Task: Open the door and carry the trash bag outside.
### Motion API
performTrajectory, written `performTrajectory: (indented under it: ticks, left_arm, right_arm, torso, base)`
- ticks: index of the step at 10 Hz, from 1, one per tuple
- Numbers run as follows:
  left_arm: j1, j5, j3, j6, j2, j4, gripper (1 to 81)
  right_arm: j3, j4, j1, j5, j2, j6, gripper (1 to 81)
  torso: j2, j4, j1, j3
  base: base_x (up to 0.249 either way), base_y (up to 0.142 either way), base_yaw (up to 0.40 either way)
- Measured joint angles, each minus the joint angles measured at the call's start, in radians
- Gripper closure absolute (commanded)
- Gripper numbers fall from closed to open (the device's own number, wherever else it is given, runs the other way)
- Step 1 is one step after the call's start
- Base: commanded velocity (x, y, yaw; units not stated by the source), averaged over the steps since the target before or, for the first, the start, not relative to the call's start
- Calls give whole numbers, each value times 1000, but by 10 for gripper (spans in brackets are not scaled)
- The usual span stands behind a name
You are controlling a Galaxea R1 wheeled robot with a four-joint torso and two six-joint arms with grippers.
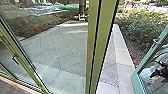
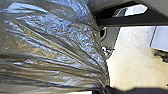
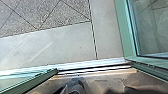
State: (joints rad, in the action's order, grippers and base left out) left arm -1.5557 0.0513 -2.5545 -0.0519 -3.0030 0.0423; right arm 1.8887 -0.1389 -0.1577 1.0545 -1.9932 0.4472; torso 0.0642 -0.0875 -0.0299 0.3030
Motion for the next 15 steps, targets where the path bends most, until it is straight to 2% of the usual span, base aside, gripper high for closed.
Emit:
performTrajectory:
  ticks: [3,7,11,15]
  left_arm:
    - [0,0,0,-1,0,0,811]
    - [0,0,0,-1,0,0,811]
    - [0,0,0,-2,-1,0,811]
    - [0,0,0,-3,0,0,811]
  right_arm:
    - [-113,-34,-155,-79,1,-2,10]
    - [-201,-27,-338,-204,16,-19,10]
    - [-257,23,-505,-346,14,-28,10]
    - [-281,116,-704,-486,-31,-32,10]
  torso:
    - [0,0,0,0]
    - [0,0,0,0]
    - [0,0,0,-1]
    - [0,0,0,-2]
  base:
    - [0,0,0]
    - [0,0,0]
    - [0,0,0]
    - [0,0,0]
